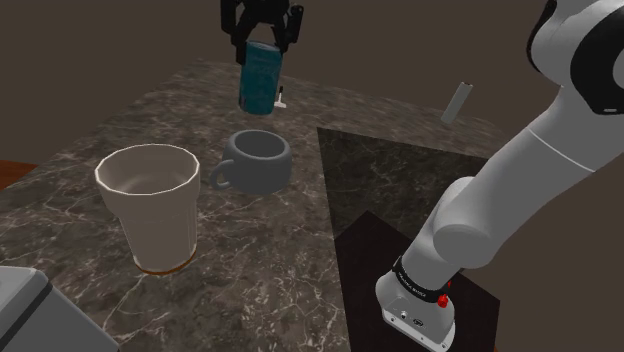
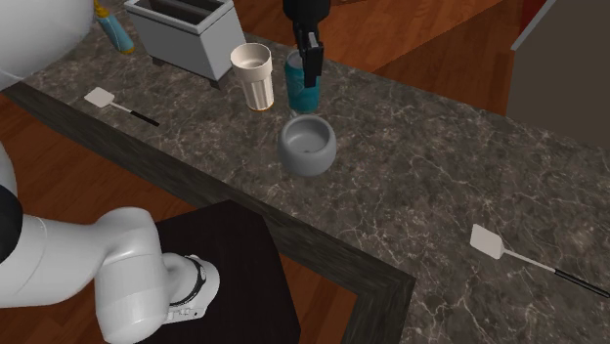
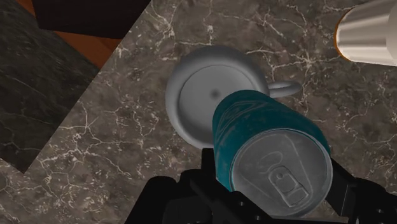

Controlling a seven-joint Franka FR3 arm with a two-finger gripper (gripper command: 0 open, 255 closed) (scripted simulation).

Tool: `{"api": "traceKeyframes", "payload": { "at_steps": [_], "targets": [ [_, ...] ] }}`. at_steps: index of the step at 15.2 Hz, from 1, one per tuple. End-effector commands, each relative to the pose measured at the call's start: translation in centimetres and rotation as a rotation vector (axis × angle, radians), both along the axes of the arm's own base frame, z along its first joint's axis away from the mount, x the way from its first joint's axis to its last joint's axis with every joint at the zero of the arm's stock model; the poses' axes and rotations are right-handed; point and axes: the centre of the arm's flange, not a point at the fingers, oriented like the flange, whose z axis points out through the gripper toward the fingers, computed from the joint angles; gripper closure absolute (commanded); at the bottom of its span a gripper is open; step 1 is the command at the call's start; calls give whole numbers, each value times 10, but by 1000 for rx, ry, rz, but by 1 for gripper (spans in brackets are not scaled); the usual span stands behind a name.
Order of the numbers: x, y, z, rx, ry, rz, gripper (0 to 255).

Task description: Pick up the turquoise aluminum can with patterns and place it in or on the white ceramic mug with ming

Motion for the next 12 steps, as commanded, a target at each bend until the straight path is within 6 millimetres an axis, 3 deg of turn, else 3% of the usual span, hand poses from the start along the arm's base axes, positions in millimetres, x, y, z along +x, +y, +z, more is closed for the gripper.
{"api": "traceKeyframes", "payload": {
  "at_steps": [1, 12],
  "targets": [
    [-1, 1, -10, 0, 0, -1, 255],
    [-1, 1, -68, 0, 0, -1, 255]
  ]
}}
